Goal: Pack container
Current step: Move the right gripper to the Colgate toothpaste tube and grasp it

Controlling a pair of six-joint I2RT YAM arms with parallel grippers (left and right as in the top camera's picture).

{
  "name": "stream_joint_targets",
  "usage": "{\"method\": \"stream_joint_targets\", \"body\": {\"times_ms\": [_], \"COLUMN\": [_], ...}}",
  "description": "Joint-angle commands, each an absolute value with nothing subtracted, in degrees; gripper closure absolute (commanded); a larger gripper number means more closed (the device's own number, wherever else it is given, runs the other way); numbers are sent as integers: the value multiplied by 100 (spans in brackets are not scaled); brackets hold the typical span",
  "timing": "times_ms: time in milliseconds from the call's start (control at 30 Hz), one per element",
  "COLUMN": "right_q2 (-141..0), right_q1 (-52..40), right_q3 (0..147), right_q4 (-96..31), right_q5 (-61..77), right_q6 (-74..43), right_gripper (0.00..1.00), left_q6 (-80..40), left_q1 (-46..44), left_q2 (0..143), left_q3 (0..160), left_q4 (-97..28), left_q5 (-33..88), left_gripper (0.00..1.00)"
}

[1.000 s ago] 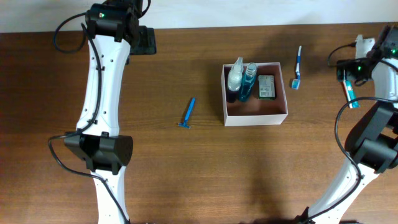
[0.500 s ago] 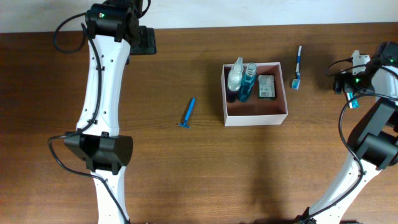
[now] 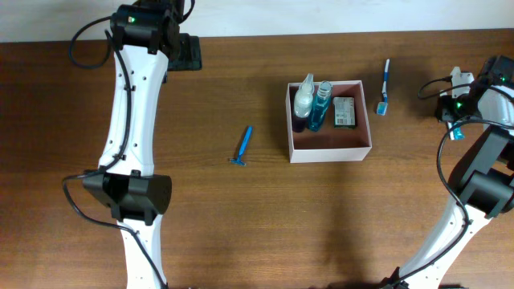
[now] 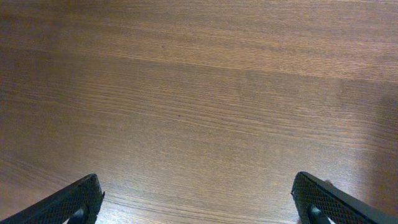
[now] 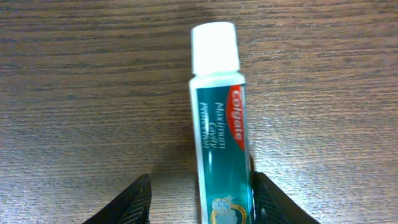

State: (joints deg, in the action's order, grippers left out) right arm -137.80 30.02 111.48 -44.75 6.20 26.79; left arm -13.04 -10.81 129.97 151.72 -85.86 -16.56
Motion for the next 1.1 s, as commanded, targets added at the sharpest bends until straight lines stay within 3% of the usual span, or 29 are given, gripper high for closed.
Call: {"method": "stream_joint_targets", "body": {"times_ms": [0,567,800,1067], "right_q2": [-13957,-13957,-13944,-13900], "right_q1": [3013,3004,3002,2899], "right_q3": [11111,11159,11557,13113], "right_q4": [-4523,-4663,-4945,-6624], "right_q5": [578,580,585,773], "right_q6": [2674,1951,1555,1553], "right_gripper": [53,89,90,89], "left_q6": [-1273,-1273,-1273,-1273], "left_q1": [-1074,-1074,-1074,-1074], "left_q2": [12962,12962,12962,12962], "left_q3": [15168,15168,15168,15168], "left_q4": [-8571,-8571,-8571,-8571], "left_q5": [-1719,-1719,-1719,-1719], "left_gripper": [1,1,1,1]}}
